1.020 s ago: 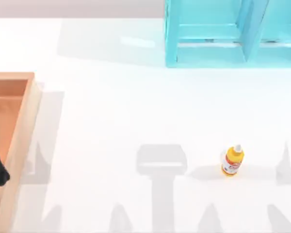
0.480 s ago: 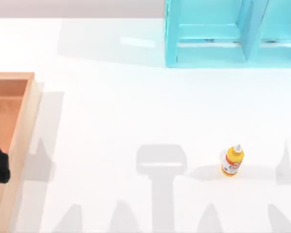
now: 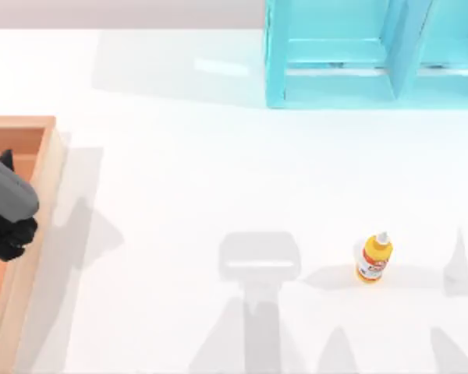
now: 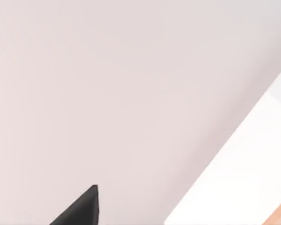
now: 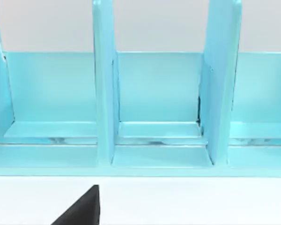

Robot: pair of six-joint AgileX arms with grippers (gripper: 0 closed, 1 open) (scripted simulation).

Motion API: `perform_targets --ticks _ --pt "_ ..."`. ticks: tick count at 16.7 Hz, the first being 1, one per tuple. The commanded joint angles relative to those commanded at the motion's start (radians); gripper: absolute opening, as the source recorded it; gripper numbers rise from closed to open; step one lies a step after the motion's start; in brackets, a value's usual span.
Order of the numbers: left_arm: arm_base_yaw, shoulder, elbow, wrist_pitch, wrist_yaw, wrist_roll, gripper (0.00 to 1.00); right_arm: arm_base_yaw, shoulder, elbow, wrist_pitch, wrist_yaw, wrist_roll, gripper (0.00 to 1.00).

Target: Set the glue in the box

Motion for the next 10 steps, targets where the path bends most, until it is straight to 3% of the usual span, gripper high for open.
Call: perform_targets --ticks 10 --pt "-0.333 0.541 0.343 0.164 -0.253 1.146 1.0 0.0 0.0 0.0 0.0 0.0 0.0 1.0"
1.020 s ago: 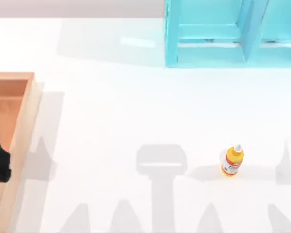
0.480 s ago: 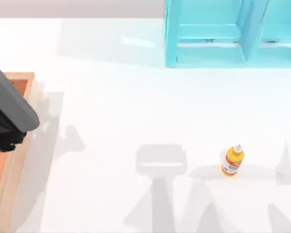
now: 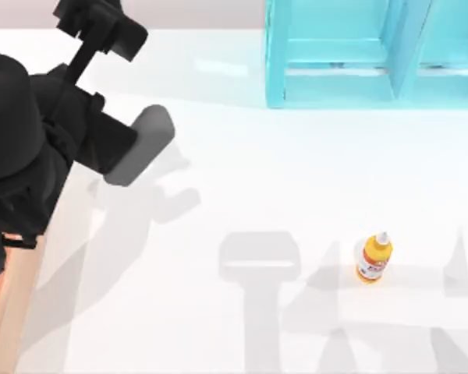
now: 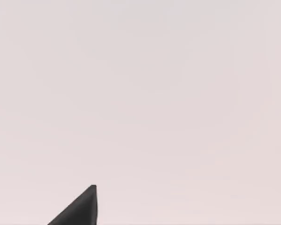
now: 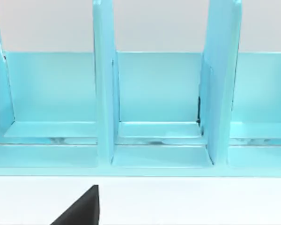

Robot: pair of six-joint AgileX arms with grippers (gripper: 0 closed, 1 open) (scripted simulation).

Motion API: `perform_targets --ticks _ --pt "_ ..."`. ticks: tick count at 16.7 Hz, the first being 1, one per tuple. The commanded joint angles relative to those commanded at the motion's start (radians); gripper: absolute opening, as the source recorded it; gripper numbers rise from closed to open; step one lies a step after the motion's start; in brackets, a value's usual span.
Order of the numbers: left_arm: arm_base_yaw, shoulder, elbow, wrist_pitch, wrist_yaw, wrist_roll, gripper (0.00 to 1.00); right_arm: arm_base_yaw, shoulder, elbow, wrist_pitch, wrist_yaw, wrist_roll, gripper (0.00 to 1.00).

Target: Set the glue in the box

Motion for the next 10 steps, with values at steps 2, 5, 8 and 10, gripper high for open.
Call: perform_targets --ticks 2,5,8,10 --pt "-0.051 0.098 0.055 0.024 -0.057 0.218 1.0 0.0 0.0 0.0 0.0 0.0 0.0 1.0" --pt "-0.109 0.239 0.125 0.051 -0.147 0.517 1.0 0.0 0.0 0.0 0.0 0.0 0.0 1.0" --pt "-0.153 0.379 0.187 0.073 -0.243 0.791 1.0 0.0 0.0 0.0 0.0 0.0 0.0 1.0" --pt "-0.178 0.471 0.226 0.086 -0.308 0.964 1.0 0.0 0.0 0.0 0.0 0.0 0.0 1.0"
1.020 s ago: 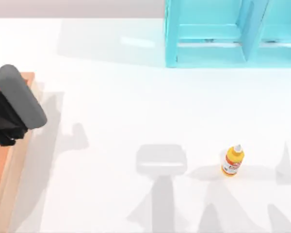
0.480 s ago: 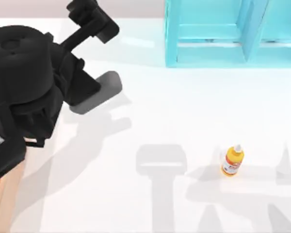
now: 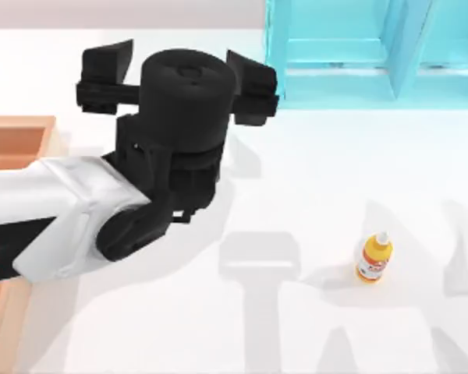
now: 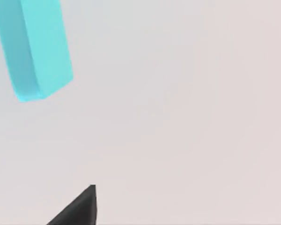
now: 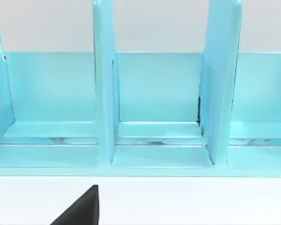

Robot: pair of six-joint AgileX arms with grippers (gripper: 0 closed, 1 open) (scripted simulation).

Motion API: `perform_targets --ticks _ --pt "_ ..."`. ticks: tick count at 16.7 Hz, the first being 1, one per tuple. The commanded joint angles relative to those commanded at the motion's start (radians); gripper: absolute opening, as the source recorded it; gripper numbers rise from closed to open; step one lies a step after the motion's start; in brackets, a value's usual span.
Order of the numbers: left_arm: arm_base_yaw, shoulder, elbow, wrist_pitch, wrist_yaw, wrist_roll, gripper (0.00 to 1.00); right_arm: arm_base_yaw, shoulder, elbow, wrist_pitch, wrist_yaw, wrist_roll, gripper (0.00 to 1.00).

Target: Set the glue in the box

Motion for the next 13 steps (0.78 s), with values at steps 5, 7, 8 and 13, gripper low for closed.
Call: perform_targets --ticks 5,7,8,13 --pt "-0.065 0.222 0.096 0.033 -0.162 0.427 1.0 0.0 0.0 0.0 0.0 0.0 0.0 1.0" --pt "-0.099 0.306 0.135 0.046 -0.221 0.605 1.0 0.0 0.0 0.0 0.0 0.0 0.0 1.0" --pt "-0.119 0.345 0.154 0.053 -0.247 0.697 1.0 0.0 0.0 0.0 0.0 0.0 0.0 1.0" --pt "-0.247 0.528 0.243 0.087 -0.36 1.168 1.0 0.0 0.0 0.0 0.0 0.0 0.0 1.0"
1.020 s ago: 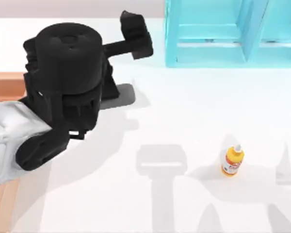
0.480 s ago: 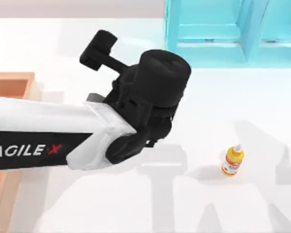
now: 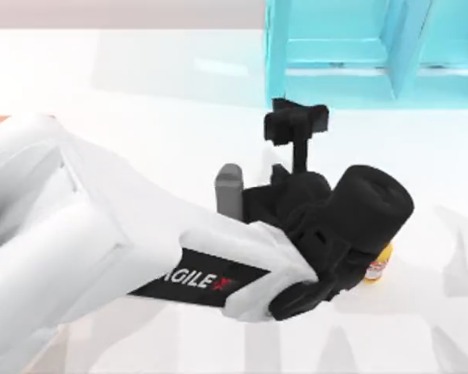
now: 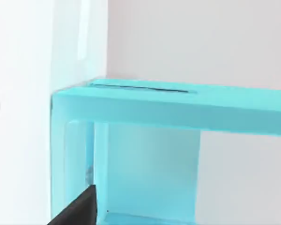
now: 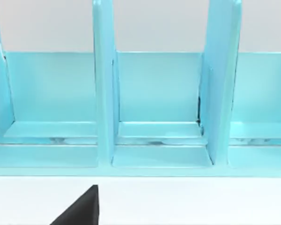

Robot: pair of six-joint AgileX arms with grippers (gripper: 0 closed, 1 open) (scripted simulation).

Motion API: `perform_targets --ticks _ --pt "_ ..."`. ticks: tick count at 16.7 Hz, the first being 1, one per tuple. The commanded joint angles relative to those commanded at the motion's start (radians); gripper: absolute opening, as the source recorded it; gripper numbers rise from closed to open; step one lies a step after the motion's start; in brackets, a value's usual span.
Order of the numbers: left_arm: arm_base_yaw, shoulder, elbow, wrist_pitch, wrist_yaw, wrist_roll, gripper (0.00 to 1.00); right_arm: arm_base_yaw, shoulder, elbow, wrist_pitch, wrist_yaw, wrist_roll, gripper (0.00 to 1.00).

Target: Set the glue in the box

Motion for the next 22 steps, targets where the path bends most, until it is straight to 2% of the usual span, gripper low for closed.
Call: perform_targets --ticks 8,13,18,22 --pt "-0.246 0.224 0.096 0.03 -0.118 0.717 1.0 0.0 0.0 0.0 0.0 0.0 0.0 1.0" --pt "-0.359 0.31 0.119 0.03 -0.176 1.054 1.0 0.0 0.0 0.0 0.0 0.0 0.0 1.0" --pt "-0.42 0.366 0.13 0.028 -0.224 1.267 1.0 0.0 0.0 0.0 0.0 0.0 0.0 1.0" --pt "-0.433 0.382 0.134 0.028 -0.237 1.316 1.0 0.0 0.0 0.0 0.0 0.0 0.0 1.0"
